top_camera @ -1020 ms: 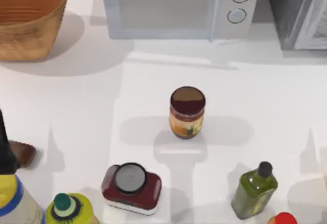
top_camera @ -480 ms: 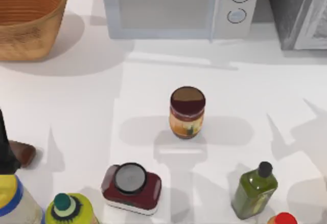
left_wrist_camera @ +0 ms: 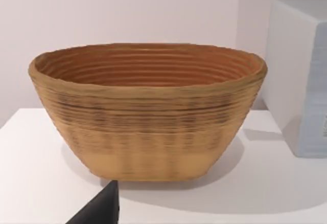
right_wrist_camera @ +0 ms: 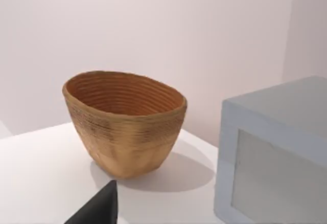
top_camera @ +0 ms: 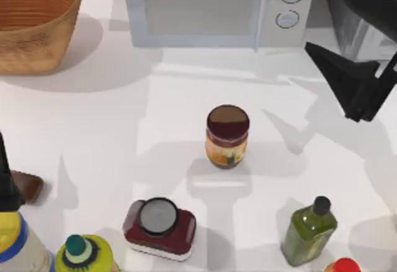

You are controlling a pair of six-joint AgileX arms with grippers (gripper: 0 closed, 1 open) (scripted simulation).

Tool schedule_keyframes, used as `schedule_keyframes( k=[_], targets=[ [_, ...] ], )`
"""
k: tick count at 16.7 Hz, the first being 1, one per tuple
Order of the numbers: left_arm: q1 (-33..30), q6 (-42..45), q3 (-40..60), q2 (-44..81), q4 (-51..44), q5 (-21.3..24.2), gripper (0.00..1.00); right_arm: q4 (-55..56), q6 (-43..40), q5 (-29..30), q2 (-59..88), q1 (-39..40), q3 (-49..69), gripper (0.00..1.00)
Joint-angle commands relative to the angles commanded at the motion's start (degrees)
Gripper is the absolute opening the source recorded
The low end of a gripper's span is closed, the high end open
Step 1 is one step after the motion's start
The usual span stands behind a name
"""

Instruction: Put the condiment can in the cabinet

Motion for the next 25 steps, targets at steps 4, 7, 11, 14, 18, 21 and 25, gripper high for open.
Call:
schedule_keyframes(
  k=[4, 7, 11, 14, 18, 21, 25],
  targets=[
    [0.0, 0.0, 0.0, 0.0, 0.0, 0.0, 1.0, 15.27, 0.21, -11.82, 23.65, 1.7, 9.53, 1.0],
    [0.0, 0.0, 0.0, 0.0, 0.0, 0.0, 1.0, 25.75, 0.22, -19.79, 39.89, 2.43, 15.61, 1.0],
    [0.0, 0.0, 0.0, 0.0, 0.0, 0.0, 1.0, 37.23, 0.11, -28.41, 57.7, 2.5, 21.27, 1.0],
    [0.0, 0.0, 0.0, 0.0, 0.0, 0.0, 1.0, 43.07, -0.02, -32.74, 66.74, 1.75, 23.06, 1.0],
    [0.0, 0.0, 0.0, 0.0, 0.0, 0.0, 1.0, 46.06, -0.11, -34.94, 71.34, 0.64, 22.92, 1.0],
    [0.0, 0.0, 0.0, 0.0, 0.0, 0.0, 1.0, 46.06, -0.11, -34.94, 71.34, 0.64, 22.92, 1.0],
    [0.0, 0.0, 0.0, 0.0, 0.0, 0.0, 1.0, 45.85, 0.12, -33.84, 71.01, 1.75, 23.14, 1.0]
  ],
)
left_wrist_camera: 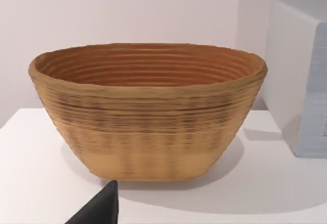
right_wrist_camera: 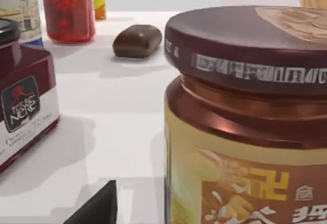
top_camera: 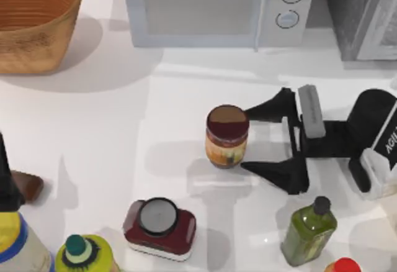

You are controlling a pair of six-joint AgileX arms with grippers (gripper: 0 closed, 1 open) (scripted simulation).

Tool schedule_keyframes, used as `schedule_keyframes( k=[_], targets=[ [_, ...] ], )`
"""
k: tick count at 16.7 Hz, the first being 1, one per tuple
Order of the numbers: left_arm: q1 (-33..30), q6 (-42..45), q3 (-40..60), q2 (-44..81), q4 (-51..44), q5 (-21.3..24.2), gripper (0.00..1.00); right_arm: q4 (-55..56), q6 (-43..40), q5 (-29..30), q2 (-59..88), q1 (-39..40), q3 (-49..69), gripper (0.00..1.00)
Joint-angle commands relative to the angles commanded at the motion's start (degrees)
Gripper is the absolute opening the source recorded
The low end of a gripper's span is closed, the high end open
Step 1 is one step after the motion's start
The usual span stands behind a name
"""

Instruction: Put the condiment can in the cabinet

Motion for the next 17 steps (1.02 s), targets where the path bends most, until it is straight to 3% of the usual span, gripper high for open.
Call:
schedule_keyframes(
  k=[9, 13, 17],
  targets=[
    [0.0, 0.0, 0.0, 0.0, 0.0, 0.0, 1.0, -4.4, -1.14, 7.32, 1.06, 7.35, 4.18, 1.0],
    [0.0, 0.0, 0.0, 0.0, 0.0, 0.0, 1.0, -4.45, -1.13, 7.58, 1.18, 7.57, 4.35, 1.0],
    [0.0, 0.0, 0.0, 0.0, 0.0, 0.0, 1.0, -4.45, -1.13, 7.58, 1.18, 7.57, 4.35, 0.7]
  ],
)
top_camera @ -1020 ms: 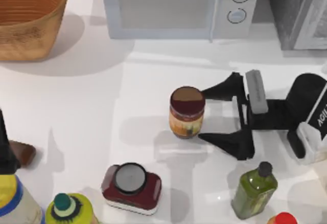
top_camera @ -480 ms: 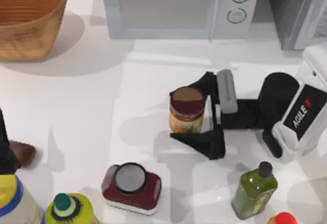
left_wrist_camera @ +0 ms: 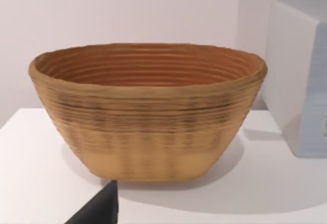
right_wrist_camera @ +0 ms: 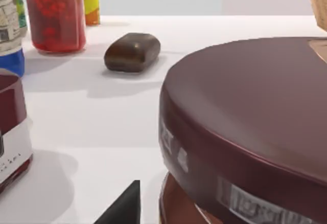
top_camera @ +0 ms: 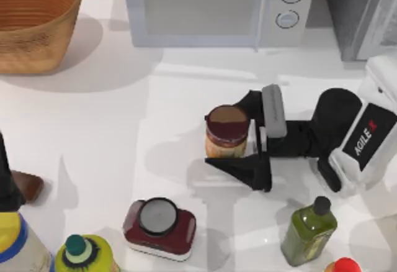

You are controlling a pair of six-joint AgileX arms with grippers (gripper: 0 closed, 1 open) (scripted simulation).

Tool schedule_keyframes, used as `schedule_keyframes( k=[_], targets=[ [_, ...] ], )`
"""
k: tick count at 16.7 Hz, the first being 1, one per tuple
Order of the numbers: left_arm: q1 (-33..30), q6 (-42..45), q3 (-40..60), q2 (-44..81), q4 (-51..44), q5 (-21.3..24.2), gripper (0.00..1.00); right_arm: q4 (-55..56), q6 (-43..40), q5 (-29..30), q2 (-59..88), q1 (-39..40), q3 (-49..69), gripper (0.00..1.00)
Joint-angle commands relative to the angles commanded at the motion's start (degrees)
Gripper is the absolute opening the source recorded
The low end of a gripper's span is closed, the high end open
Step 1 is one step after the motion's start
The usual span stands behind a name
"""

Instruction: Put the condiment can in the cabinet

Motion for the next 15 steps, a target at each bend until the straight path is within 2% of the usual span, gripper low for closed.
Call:
schedule_keyframes(
  k=[9, 15],
  targets=[
    [0.0, 0.0, 0.0, 0.0, 0.0, 0.0, 1.0, 0.0, 0.0, 0.0, 0.0, 0.0, 0.0, 0.02],
    [0.0, 0.0, 0.0, 0.0, 0.0, 0.0, 1.0, 0.0, 0.0, 0.0, 0.0, 0.0, 0.0, 0.0]
  ],
)
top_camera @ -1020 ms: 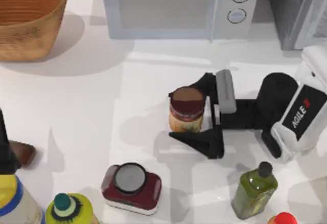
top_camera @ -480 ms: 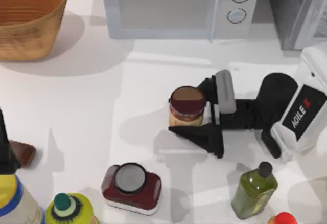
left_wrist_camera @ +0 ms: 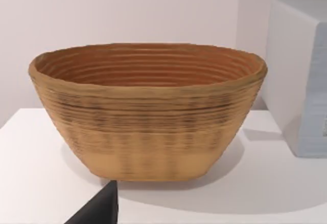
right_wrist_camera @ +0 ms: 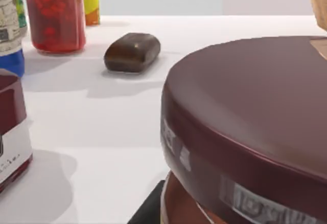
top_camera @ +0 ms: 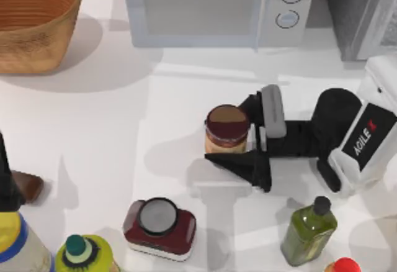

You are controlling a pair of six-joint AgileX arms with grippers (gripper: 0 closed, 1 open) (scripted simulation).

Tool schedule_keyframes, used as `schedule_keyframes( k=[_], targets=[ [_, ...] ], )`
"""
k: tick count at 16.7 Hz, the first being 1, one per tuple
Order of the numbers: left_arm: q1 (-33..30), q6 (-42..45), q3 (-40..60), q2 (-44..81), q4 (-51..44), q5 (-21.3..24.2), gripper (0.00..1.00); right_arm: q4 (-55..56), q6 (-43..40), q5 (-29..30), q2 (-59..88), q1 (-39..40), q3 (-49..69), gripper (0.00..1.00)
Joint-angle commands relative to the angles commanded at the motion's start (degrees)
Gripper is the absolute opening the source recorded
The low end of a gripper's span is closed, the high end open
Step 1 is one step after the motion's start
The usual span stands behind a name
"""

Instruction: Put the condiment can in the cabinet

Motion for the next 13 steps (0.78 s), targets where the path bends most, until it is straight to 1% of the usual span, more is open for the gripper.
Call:
schedule_keyframes(
  k=[4, 6, 9, 13],
  targets=[
    [0.0, 0.0, 0.0, 0.0, 0.0, 0.0, 1.0, -0.13, 0.08, -0.01, -0.16, -0.18, -0.05, 0.0],
    [0.0, 0.0, 0.0, 0.0, 0.0, 0.0, 1.0, -1.93, 0.39, -0.1, -1.5, -0.14, -0.47, 0.0],
    [0.0, 0.0, 0.0, 0.0, 0.0, 0.0, 1.0, -7.13, 0.93, -0.03, -6.53, -0.23, -1.3, 0.0],
    [0.0, 0.0, 0.0, 0.0, 0.0, 0.0, 1.0, -15.88, 1.09, -0.11, -17.08, -0.13, -1.93, 0.0]
  ],
)
